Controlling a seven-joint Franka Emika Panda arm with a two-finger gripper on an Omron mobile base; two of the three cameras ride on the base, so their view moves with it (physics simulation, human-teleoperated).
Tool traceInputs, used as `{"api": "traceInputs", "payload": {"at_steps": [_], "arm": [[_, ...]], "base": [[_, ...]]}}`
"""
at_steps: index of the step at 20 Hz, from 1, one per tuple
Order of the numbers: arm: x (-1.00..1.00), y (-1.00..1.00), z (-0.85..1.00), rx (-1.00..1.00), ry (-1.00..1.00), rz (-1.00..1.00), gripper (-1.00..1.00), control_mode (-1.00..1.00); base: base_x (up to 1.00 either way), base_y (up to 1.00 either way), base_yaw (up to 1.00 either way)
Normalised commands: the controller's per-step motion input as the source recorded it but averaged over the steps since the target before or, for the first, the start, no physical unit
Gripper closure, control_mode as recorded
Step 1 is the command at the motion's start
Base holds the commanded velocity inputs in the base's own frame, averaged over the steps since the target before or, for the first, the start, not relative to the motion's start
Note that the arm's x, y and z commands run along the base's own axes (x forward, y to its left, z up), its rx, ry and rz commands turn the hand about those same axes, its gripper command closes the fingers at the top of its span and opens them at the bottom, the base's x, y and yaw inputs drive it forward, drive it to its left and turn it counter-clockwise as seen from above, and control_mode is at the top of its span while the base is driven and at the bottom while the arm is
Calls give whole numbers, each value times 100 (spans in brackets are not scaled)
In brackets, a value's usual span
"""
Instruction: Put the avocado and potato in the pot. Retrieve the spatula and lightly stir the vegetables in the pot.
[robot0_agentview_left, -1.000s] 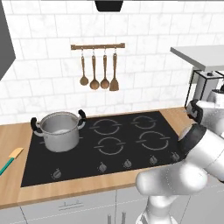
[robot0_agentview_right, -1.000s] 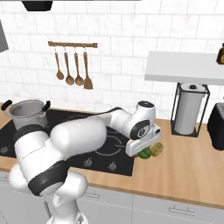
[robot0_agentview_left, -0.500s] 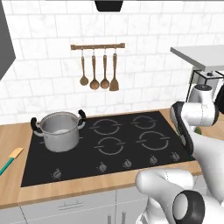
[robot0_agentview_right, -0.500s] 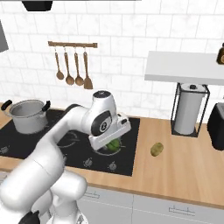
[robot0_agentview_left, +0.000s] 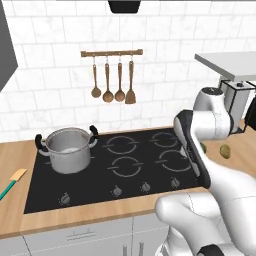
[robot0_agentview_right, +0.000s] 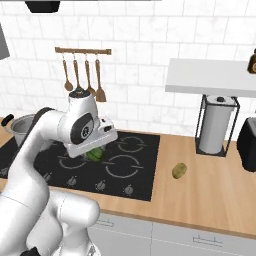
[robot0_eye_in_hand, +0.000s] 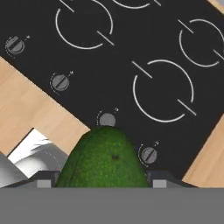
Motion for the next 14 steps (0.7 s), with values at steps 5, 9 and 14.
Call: {"api": "traceInputs", "payload": {"at_steps": [5, 9, 14], "arm": [[10, 100, 39, 8, 3, -6, 100, -100], [13, 100, 9, 0, -1, -8, 100, -100], [30, 100, 11, 5, -7, -2, 100, -100]], "base": [[0, 0, 0], [0, 0, 0], [0, 0, 0]]}}
